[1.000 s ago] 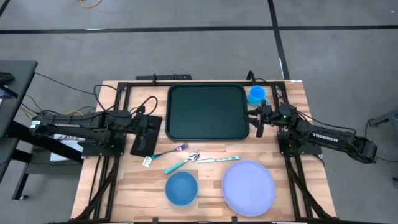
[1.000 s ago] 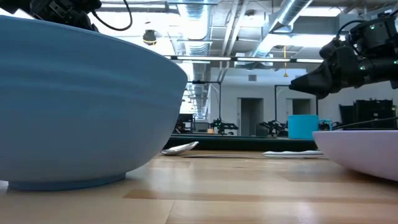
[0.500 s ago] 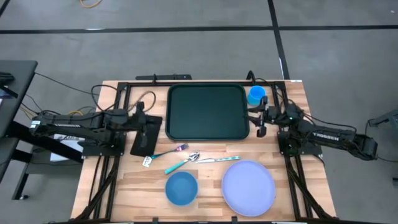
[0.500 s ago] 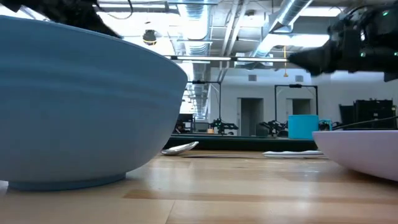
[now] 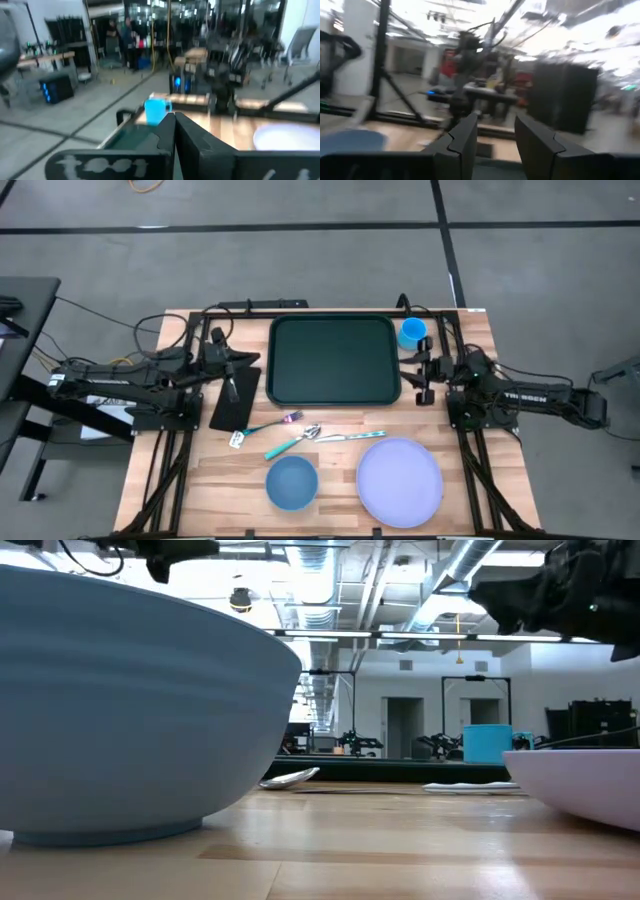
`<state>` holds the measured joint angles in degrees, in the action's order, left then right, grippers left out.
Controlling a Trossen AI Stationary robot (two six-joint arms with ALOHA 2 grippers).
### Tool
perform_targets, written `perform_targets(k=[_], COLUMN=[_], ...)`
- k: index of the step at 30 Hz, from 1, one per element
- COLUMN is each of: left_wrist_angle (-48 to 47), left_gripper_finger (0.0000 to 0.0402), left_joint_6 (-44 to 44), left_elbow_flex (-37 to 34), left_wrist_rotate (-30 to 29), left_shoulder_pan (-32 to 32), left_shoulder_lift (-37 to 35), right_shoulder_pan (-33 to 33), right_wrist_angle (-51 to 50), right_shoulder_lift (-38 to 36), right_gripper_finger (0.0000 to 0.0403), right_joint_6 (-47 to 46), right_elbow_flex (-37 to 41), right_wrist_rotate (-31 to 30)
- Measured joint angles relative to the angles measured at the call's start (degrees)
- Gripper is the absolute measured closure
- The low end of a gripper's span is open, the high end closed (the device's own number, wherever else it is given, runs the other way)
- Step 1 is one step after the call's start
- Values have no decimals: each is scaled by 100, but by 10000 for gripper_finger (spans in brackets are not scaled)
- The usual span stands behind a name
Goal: Set up tray
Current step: Put the blue mug on the black serving tray
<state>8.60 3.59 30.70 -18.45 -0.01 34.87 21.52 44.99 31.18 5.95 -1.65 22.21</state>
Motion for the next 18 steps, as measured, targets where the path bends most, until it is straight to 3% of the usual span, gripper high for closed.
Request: perform_targets(k=[5, 9, 11, 14, 18], left_wrist_angle=[488, 504, 503, 493, 419], left_gripper_finger=[401, 401, 401, 401, 401], left_joint_6=[-53, -62, -17, -4, -1], left_elbow_flex=[0, 0, 0, 0, 0], left_wrist_rotate=[2, 5, 8, 8, 8], left_shoulder_pan=[0, 0, 0, 0, 0], left_shoulder_lift=[0, 2, 1, 2, 2], right_shoulder_pan=[-278, -303, -252, -127, 227], right_wrist_angle=[276, 173, -650, -2770, -5422], right_shoulder_lift=[-2, -2, 18, 312, 1149], right_gripper_finger=[280, 280, 280, 280, 280], right_joint_6=[-940, -1287, -1160, -678, -121], right_elbow_flex=[-24, -560, -1101, -2279, -3913], right_wrist_rotate=[-121, -410, -797, -1941, -3125])
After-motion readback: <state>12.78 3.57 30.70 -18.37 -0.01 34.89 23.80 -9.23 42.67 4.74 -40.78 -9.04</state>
